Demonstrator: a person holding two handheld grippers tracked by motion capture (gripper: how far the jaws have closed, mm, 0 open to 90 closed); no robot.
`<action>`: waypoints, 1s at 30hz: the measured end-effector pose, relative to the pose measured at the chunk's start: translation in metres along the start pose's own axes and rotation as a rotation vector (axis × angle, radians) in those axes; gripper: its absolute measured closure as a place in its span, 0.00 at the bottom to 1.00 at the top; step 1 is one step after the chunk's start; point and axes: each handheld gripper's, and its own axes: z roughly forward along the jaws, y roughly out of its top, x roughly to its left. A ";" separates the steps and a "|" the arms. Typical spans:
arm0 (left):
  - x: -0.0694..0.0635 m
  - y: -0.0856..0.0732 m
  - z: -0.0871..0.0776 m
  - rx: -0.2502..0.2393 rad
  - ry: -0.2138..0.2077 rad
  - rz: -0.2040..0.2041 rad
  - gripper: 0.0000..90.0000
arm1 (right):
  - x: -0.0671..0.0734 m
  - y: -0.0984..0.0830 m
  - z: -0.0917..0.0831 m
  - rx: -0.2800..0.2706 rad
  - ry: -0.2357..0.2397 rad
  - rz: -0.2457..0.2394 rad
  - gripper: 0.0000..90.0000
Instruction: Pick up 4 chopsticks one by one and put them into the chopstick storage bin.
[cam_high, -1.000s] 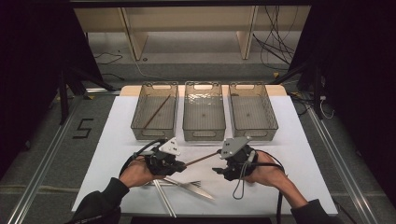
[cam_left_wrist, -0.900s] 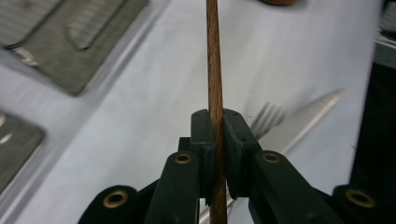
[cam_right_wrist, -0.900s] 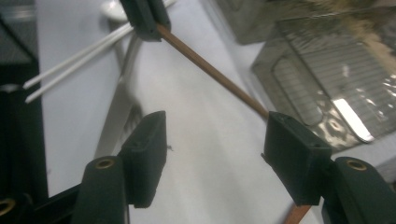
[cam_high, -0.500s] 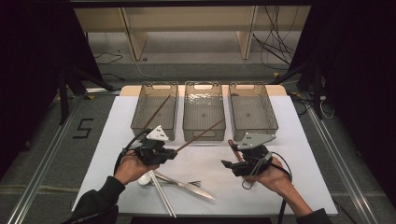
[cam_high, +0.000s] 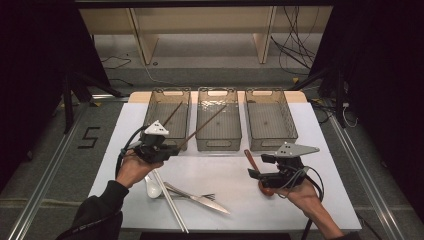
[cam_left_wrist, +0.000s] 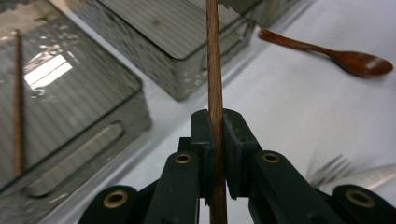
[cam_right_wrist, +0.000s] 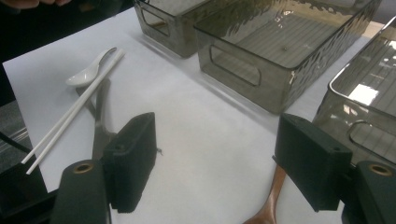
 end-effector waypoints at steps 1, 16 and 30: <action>0.005 0.001 -0.001 -0.009 0.010 -0.015 0.92 | 0.001 -0.001 -0.001 0.002 0.001 -0.001 0.33; 0.061 0.014 0.006 -0.017 0.129 -0.134 0.92 | 0.008 -0.007 -0.006 -0.001 0.009 0.001 0.32; 0.092 0.023 0.023 0.029 0.189 -0.215 0.92 | 0.011 -0.008 -0.006 0.004 0.023 -0.004 0.32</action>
